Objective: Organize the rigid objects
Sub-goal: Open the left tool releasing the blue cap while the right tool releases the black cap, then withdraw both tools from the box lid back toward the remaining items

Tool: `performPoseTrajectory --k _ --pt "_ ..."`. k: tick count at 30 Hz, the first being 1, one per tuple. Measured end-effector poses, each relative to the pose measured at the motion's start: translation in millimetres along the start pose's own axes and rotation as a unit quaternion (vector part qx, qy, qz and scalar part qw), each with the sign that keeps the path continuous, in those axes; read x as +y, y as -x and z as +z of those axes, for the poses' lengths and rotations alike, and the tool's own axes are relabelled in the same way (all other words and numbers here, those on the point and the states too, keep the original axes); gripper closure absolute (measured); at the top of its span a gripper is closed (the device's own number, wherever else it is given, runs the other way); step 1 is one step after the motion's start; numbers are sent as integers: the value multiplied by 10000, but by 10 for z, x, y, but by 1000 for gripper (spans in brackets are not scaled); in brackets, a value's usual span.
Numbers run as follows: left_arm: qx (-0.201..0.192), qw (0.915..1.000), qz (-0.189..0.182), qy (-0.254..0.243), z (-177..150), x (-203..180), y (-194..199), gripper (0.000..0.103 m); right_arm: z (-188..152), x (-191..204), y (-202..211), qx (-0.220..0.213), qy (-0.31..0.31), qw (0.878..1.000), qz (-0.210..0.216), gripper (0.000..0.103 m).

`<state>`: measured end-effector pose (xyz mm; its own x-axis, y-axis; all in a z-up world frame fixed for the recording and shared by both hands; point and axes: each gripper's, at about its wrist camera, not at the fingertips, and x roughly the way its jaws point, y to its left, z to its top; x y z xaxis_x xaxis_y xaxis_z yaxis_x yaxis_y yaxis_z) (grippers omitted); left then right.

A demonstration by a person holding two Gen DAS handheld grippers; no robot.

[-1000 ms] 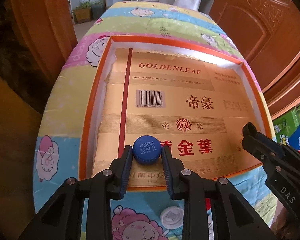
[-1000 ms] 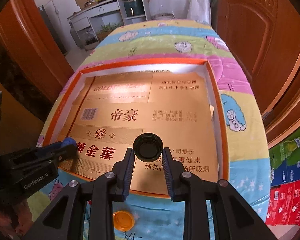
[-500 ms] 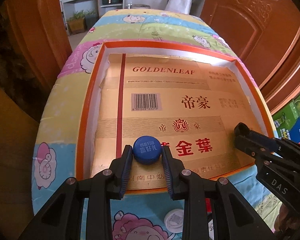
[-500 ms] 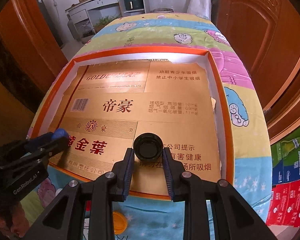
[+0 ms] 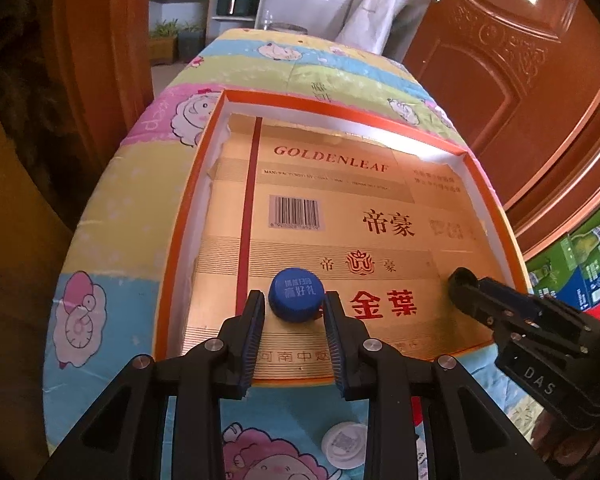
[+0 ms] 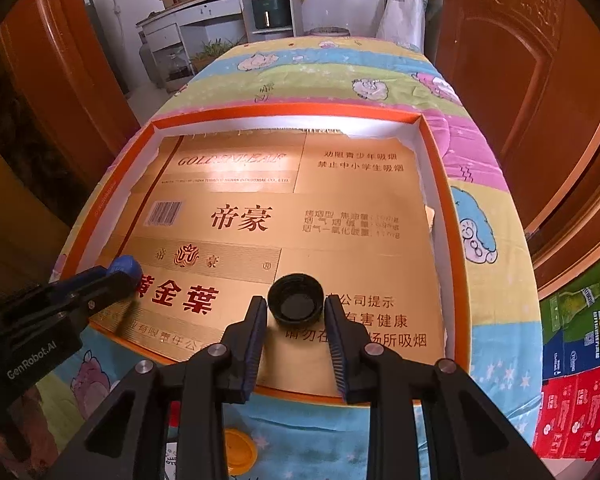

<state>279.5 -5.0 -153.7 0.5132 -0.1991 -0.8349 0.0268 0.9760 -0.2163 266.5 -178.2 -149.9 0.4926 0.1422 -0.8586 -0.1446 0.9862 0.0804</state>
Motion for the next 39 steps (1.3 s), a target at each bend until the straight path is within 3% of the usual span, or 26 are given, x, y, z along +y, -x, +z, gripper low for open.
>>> performPoseTrajectory --k 3,8,13,19,31,35,39 --pt "-42 9999 77 -149 -10 -21 28 69 -3 11 63 -139 34 9999 -47 58" --pt "-250 9996 37 -131 -44 -37 190 50 -40 25 246 -380 -17 9993 -33 57" --pt "-497 9985 197 82 -75 -4 463 49 -166 34 461 -532 -112 9985 78 57" --pt "-552 9976 413 -108 -221 27 748 49 -400 61 703 -629 -240 9976 167 57" --pt "-802 9966 122 -131 -809 40 1170 49 -1036 304 1070 -657 -102 9978 77 57" --pt "-706 9975 -11 32 -1001 131 1205 49 -1244 347 1113 -562 -30 9984 65 57" --pt "-762 9970 57 122 -1155 202 1229 49 -1391 355 1135 -531 -47 9986 17 57"
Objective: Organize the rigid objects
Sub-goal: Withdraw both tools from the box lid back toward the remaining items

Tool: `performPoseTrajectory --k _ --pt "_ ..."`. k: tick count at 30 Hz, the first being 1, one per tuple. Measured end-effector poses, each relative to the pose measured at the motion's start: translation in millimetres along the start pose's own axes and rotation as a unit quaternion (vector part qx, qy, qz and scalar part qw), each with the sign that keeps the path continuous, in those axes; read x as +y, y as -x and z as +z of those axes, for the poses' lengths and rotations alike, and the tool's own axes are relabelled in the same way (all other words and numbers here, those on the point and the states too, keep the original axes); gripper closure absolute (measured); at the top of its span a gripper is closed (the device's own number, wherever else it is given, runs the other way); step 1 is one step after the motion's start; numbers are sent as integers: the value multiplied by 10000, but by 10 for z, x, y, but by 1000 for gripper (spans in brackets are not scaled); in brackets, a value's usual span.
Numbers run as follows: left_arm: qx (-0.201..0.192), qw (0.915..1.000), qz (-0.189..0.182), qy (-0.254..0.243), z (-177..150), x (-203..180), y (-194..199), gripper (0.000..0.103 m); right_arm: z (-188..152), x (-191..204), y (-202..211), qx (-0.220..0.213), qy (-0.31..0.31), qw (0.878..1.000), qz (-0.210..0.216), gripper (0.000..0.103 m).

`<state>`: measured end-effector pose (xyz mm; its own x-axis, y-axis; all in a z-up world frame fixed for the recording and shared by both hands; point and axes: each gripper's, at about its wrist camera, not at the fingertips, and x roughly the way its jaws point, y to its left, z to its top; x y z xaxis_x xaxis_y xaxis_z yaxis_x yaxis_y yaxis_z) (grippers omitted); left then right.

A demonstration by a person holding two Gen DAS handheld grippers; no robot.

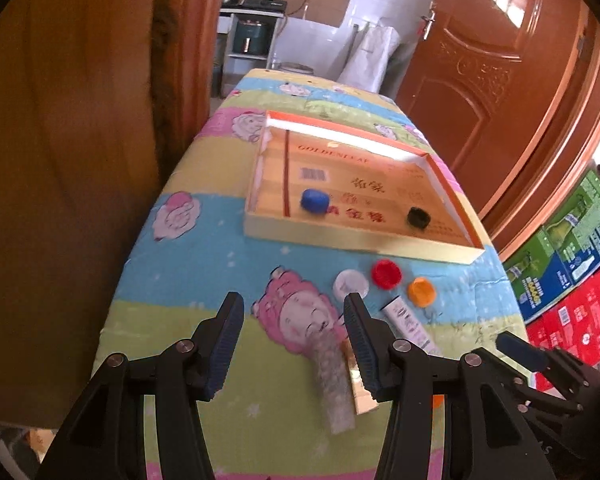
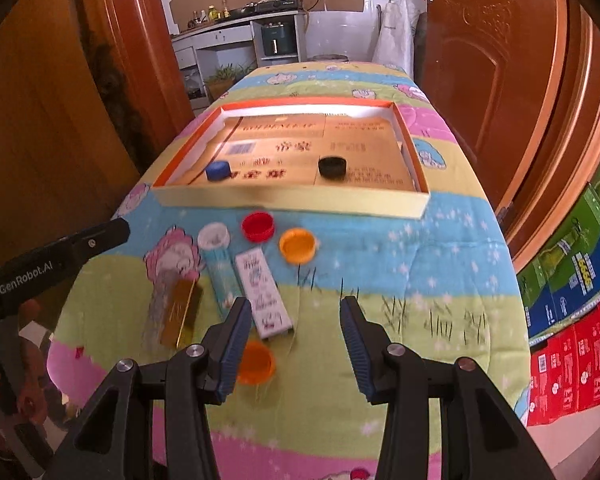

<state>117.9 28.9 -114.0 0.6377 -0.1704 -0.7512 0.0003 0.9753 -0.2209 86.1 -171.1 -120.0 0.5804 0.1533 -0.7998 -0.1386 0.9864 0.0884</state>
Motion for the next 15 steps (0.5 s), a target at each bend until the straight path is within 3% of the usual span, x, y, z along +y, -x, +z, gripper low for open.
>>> performPoseTrajectory --k 15 --pt "433 9984 -194 -308 -475 -141 -127 49 -412 159 -17 188 15 9996 220 57"
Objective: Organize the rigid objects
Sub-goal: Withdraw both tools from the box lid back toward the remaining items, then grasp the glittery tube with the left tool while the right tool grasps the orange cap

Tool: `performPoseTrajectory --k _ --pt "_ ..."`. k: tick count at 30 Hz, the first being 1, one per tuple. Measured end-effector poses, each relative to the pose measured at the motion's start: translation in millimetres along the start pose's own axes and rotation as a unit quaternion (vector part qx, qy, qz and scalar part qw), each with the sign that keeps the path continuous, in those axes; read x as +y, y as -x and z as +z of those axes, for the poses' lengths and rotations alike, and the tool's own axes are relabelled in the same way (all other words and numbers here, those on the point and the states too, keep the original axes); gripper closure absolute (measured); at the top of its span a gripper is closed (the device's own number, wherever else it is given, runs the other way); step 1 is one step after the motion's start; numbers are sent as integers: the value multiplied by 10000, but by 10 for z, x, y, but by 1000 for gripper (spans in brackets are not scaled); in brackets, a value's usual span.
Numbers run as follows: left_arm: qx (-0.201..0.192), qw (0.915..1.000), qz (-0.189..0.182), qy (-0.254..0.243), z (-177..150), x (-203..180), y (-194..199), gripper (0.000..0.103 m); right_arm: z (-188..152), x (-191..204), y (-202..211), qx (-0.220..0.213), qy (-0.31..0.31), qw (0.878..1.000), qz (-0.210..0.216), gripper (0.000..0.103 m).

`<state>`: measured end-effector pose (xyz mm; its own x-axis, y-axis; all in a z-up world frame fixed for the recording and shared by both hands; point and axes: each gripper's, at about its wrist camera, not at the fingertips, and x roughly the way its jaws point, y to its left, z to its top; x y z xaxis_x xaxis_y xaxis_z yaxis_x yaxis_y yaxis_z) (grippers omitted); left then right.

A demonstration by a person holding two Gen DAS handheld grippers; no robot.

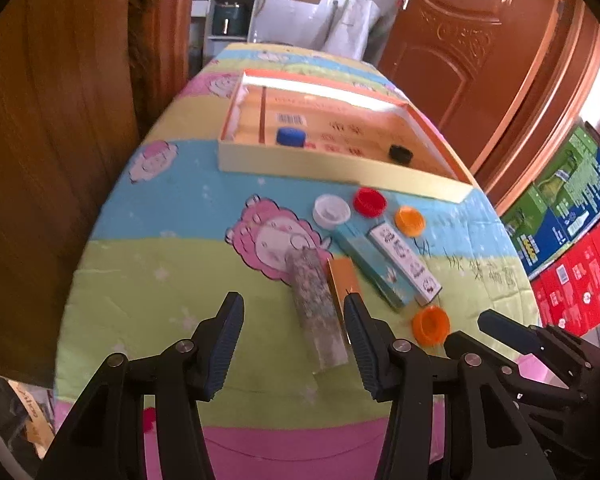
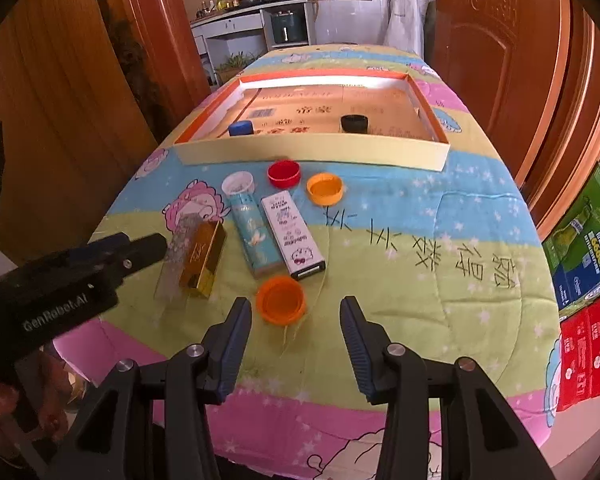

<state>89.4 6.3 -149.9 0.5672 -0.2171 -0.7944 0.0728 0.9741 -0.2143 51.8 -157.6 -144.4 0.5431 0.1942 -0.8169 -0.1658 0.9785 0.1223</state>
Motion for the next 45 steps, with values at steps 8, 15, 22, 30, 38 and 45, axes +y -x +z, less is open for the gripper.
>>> performPoseTrajectory --k 8,15,22,30,38,45 --pt "101 9999 24 73 6 -43 -111 49 3 -10 13 -29 -20 10000 6 57" --pt "145 9995 209 166 -16 -20 -170 49 -3 -12 -6 7 -36 10000 47 57" --pt "193 9993 240 228 -17 9 -154 49 3 -21 -28 23 -54 10000 63 57" --pt "332 9982 472 144 -13 -65 -258 50 0 -28 -62 45 -86 9999 67 57" --pt "281 9974 662 -66 -1 -121 -313 54 -17 -15 -109 57 -76 9999 139 57" --pt "229 9978 598 -158 -14 -80 -291 71 -1 44 -213 92 -7 9999 128 57"
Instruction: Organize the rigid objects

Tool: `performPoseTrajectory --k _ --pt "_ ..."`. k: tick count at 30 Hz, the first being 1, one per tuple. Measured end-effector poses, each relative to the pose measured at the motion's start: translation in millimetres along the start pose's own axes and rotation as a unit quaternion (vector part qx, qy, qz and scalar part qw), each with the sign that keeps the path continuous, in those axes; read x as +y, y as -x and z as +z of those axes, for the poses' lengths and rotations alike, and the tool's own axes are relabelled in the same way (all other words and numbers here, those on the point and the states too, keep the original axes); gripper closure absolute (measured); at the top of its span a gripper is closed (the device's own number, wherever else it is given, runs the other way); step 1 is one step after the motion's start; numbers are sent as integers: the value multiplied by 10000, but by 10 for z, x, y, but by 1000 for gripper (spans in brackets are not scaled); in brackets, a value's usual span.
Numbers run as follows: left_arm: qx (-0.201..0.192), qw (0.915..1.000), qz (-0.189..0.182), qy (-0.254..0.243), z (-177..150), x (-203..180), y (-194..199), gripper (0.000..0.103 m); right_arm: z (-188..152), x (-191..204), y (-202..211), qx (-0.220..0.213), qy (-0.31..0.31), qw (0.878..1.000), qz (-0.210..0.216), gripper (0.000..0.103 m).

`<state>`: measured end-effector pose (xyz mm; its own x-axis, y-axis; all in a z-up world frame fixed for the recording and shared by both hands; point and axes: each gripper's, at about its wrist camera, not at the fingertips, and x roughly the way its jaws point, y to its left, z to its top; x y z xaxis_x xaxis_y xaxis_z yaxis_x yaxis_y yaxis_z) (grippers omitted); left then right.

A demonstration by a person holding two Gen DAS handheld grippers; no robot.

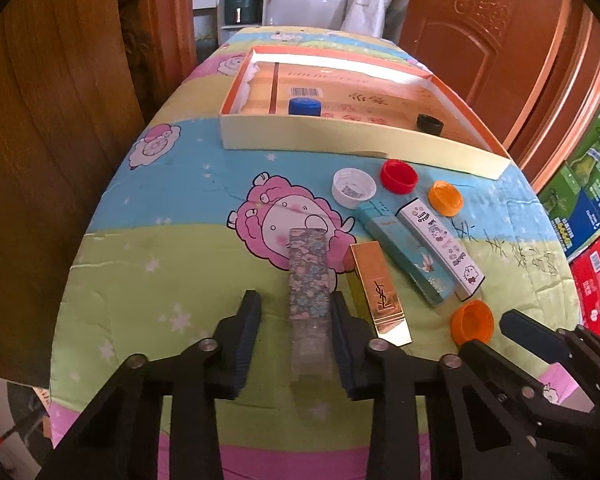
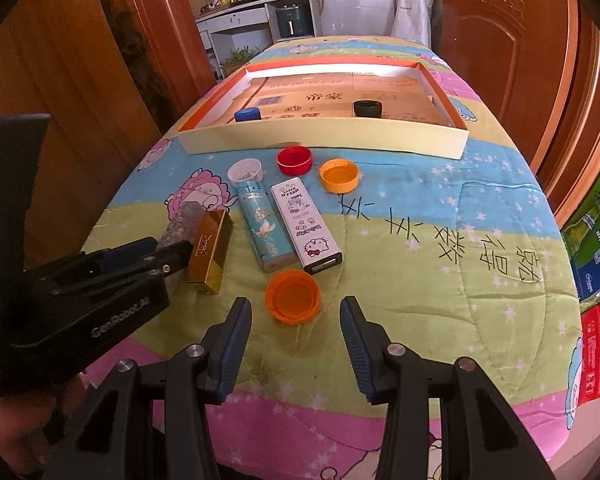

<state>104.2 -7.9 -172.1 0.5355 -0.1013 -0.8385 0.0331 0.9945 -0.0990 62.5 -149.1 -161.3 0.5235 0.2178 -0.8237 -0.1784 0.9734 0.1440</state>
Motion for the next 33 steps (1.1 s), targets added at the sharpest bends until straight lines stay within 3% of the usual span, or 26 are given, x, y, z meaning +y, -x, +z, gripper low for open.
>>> performPoseTrajectory --k 3,7,10,33 --pt "-25 9999 -133 23 -4 24 -3 81 11 39 -48 15 85 9999 -102 57" --pt "-60 9998 -194 -12 -10 28 -5 82 3 86 -111 64 207 9996 -194 57" --pt "-78 9997 -224 -24 -14 31 -5 82 -14 109 -135 49 323 9987 -383 73" --pt "-337 9992 -209 -98 39 13 176 83 -1 56 10 -67 280 9991 -298 73"
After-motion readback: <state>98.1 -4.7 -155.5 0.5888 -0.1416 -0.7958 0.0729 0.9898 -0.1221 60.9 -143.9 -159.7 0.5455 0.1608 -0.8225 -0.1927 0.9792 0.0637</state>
